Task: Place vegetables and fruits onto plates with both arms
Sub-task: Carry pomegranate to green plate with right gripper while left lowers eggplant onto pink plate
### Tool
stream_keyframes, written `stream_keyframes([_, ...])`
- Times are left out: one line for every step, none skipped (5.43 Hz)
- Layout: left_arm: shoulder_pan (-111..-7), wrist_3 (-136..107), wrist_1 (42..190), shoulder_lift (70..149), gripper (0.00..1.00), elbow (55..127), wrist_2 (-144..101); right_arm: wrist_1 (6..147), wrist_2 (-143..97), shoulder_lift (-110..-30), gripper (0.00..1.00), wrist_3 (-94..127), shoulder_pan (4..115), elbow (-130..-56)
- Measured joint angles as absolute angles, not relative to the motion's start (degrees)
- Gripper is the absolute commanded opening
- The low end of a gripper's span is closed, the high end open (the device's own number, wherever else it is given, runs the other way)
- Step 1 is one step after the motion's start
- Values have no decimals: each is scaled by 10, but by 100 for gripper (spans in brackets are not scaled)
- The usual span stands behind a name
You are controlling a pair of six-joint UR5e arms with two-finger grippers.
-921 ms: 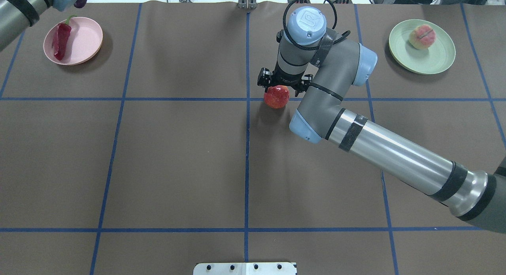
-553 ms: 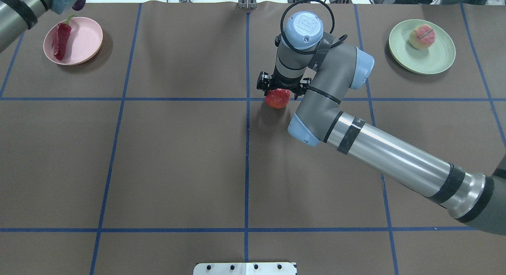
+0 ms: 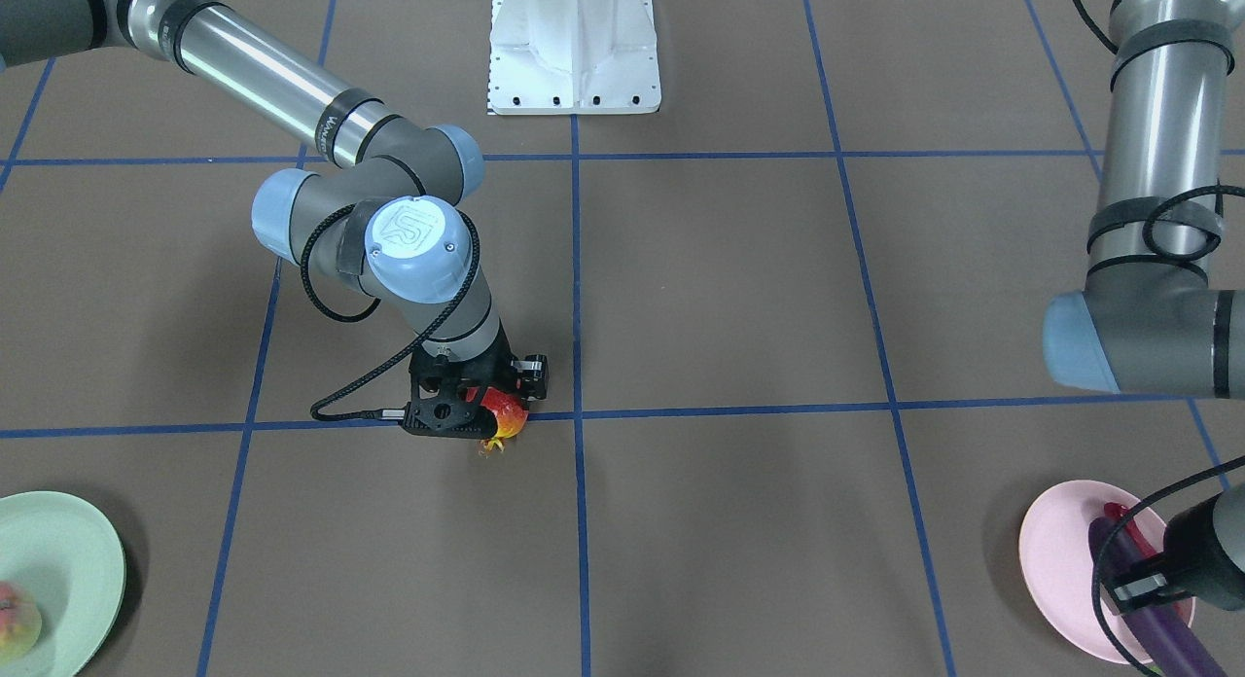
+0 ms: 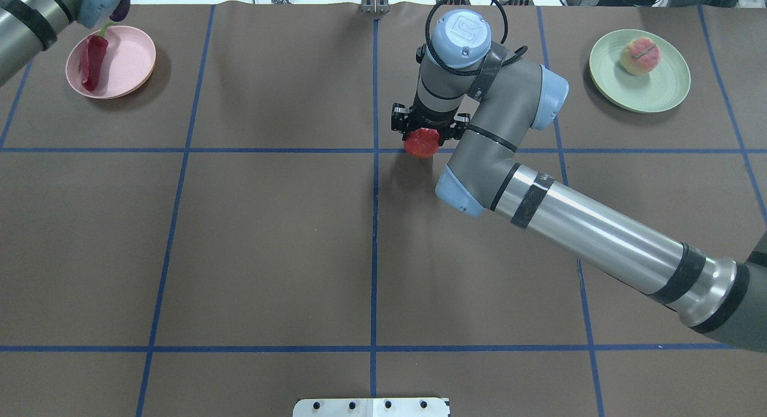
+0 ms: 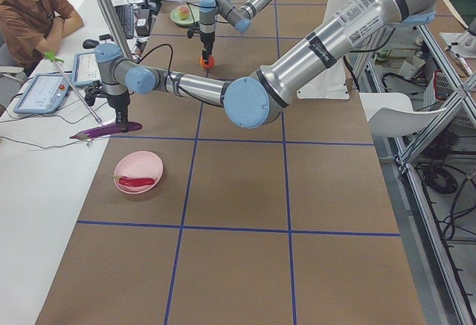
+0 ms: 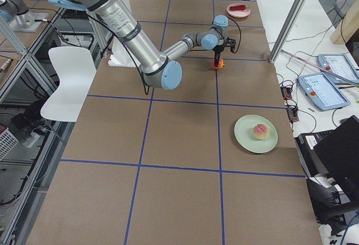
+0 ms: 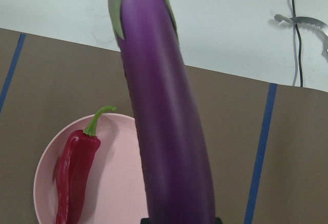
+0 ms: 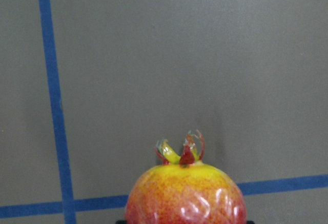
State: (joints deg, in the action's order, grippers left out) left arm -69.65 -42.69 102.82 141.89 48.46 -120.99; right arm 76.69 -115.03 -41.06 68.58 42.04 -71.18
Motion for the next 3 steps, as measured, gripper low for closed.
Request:
stream_keyframes([-679, -419, 1030, 1414, 0, 482, -1187, 769, -1153, -406, 0, 687, 441, -725])
stream_keyframes([-661, -402, 1034, 1408, 0, 473, -1147, 772, -1154, -403, 0, 687, 459, -736])
stream_keyframes([-652, -383, 1051, 1397, 0, 460, -1121, 772, -1155, -402, 0, 687, 475, -740])
